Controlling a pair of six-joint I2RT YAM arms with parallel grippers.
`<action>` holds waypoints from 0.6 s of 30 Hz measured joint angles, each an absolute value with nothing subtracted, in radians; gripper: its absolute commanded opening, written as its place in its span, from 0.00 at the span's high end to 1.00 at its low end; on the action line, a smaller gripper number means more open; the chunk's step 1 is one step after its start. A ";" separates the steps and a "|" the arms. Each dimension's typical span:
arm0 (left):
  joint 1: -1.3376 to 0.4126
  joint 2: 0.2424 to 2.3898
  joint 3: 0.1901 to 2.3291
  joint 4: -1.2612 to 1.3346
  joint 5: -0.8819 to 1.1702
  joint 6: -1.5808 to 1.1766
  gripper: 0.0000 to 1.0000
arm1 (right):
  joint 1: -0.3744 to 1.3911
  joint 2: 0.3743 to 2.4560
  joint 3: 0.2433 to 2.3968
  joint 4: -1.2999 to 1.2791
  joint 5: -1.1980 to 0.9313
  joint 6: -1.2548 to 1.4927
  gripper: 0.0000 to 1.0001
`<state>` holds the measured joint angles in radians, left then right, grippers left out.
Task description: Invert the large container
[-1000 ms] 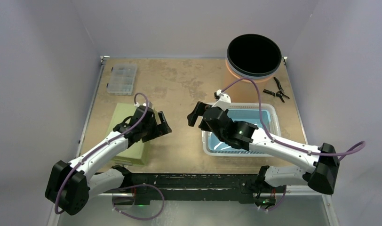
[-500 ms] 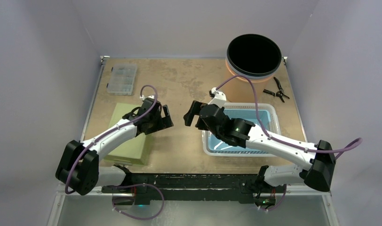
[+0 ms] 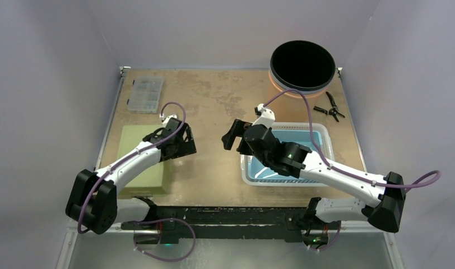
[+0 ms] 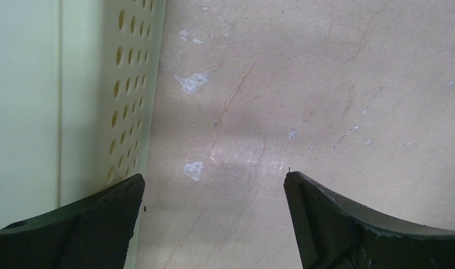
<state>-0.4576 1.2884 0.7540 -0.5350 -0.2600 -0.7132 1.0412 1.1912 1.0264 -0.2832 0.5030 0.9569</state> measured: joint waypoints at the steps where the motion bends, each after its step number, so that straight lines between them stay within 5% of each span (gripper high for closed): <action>1: -0.456 1.280 0.752 -0.542 -0.264 -0.712 0.05 | 1.041 1.191 1.026 -0.284 0.502 0.957 0.01; 18: -0.374 1.204 0.708 -0.623 -0.312 -0.733 0.03 | 1.041 1.257 1.028 -0.287 0.458 0.956 0.01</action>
<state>-0.3740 1.2041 0.7082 -0.6228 -0.3122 -0.7326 1.0412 1.2568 1.0279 -0.2874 0.4583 0.9558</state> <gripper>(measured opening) 0.965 0.987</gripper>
